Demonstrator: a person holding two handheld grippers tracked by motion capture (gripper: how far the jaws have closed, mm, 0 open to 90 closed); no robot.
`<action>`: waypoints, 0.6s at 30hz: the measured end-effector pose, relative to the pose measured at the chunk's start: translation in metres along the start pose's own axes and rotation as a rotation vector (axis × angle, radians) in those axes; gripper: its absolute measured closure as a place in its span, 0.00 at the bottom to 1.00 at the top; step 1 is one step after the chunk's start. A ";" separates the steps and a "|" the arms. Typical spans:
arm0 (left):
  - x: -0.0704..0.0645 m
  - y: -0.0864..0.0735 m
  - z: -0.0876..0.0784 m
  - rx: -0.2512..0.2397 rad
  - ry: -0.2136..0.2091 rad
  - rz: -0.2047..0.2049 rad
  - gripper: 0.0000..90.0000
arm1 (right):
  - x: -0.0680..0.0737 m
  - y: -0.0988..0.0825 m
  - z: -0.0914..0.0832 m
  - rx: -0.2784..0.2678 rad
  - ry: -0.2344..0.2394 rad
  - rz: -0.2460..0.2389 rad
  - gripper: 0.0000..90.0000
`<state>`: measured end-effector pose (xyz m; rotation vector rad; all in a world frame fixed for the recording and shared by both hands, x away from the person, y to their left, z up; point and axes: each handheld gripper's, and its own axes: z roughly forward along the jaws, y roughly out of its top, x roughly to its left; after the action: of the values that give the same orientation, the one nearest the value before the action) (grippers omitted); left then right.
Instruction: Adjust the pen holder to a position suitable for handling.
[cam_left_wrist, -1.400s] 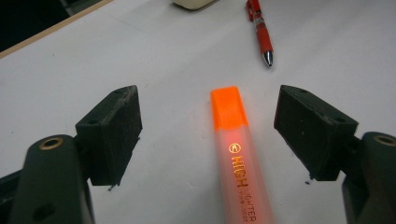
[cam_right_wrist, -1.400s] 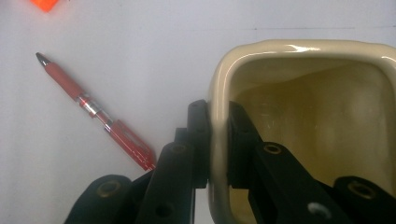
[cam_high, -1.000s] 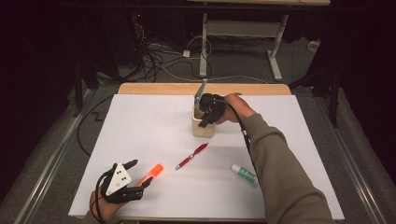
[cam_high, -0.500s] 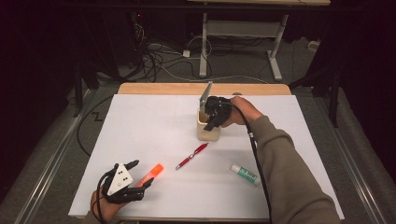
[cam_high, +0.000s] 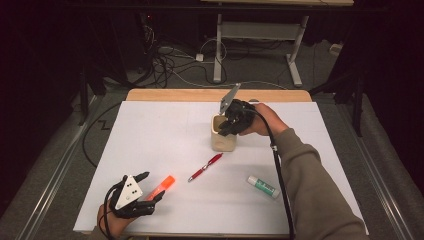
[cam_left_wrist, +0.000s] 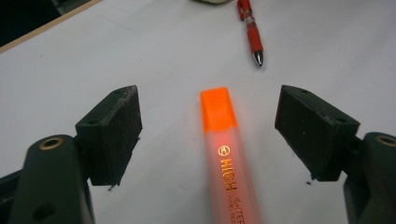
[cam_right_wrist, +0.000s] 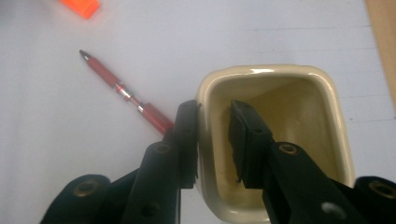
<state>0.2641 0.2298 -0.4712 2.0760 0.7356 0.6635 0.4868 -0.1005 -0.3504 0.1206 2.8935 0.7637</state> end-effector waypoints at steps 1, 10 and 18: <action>0.000 0.000 0.000 0.002 0.000 0.002 0.25 | 0.002 -0.006 -0.003 -0.044 -0.017 0.028 0.75; -0.002 0.001 0.002 0.018 -0.005 -0.003 0.25 | 0.021 -0.037 -0.029 -0.219 -0.193 0.115 0.63; -0.002 0.001 0.004 0.029 -0.012 -0.003 0.25 | 0.042 -0.063 -0.046 -0.327 -0.295 0.170 0.54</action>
<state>0.2660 0.2256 -0.4729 2.1029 0.7458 0.6418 0.4357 -0.1724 -0.3475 0.4076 2.4679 1.1308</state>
